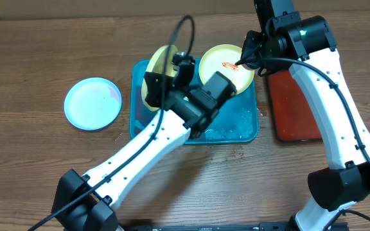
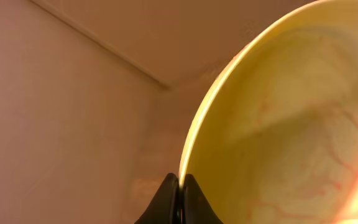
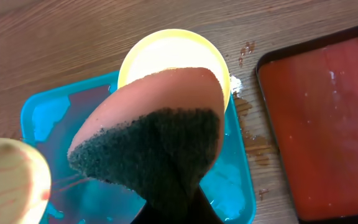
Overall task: Clean dirty plates on tray and stack at the side
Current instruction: 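Lift the yellow plate with the left gripper and stack it on the white plate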
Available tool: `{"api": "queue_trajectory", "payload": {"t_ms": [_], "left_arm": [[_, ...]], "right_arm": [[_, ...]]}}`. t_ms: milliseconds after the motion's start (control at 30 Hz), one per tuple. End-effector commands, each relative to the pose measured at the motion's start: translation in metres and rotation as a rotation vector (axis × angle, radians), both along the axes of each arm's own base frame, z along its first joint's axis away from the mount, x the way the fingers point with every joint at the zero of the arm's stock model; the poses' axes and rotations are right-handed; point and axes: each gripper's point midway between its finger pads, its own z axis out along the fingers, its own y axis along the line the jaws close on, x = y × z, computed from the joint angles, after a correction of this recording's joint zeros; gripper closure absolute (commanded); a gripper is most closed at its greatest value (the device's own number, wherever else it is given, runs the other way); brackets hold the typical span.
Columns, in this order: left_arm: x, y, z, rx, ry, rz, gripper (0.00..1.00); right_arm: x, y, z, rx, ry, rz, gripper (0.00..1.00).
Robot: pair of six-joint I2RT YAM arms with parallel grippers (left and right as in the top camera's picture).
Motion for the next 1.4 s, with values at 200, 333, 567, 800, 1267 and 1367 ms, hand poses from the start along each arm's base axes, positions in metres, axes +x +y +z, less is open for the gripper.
{"api": "queue_trajectory", "payload": {"t_ms": [200,333,567,800,1267,1367], "left_arm": [[-0.015,-0.004,0.056,0.105,-0.237,0.035,0.96],[-0.015,-0.004,0.056,0.1,-0.24,0.035,0.96],[-0.007,-0.019,0.013,-0.096,-0.068,-0.042,0.96],[-0.004,-0.036,-0.075,-0.592,0.372,-0.116,0.96],[0.026,0.133,-0.099,-1.061,0.385,0.22,0.96],[0.02,0.184,-0.102,-1.095,0.324,0.341,0.96]], "right_arm": [[0.001,-0.003,0.013,0.016,-0.034,-0.012,0.96],[0.001,-0.003,0.013,0.016,-0.034,-0.012,0.96],[0.001,-0.002,0.013,0.016,-0.034,-0.012,0.96],[0.0,-0.003,0.013,0.015,-0.031,-0.012,0.96],[0.0,-0.003,0.013,0.013,-0.031,-0.008,0.96],[0.0,-0.003,0.013,0.011,-0.032,-0.005,0.96]]}}
